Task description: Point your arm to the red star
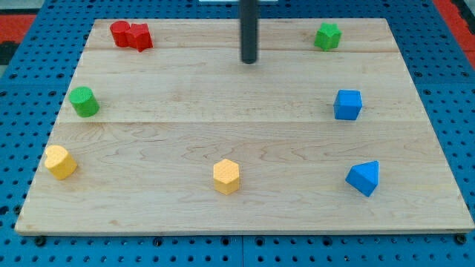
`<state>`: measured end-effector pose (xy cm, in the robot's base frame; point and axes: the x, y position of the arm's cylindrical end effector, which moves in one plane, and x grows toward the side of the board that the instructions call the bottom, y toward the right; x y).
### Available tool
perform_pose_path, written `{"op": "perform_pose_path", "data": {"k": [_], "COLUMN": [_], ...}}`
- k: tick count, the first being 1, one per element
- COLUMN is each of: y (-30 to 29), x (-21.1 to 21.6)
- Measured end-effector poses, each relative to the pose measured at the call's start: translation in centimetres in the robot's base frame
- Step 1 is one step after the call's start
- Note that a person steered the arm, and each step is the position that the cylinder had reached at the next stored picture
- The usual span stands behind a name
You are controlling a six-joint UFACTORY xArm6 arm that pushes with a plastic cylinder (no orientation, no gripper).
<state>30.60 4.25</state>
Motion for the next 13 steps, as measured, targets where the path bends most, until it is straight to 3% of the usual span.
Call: {"op": "perform_pose_path", "data": {"k": [7, 8, 13], "y": [2.5, -2.9, -1.6], "x": [0.0, 5.5, 3.0]}}
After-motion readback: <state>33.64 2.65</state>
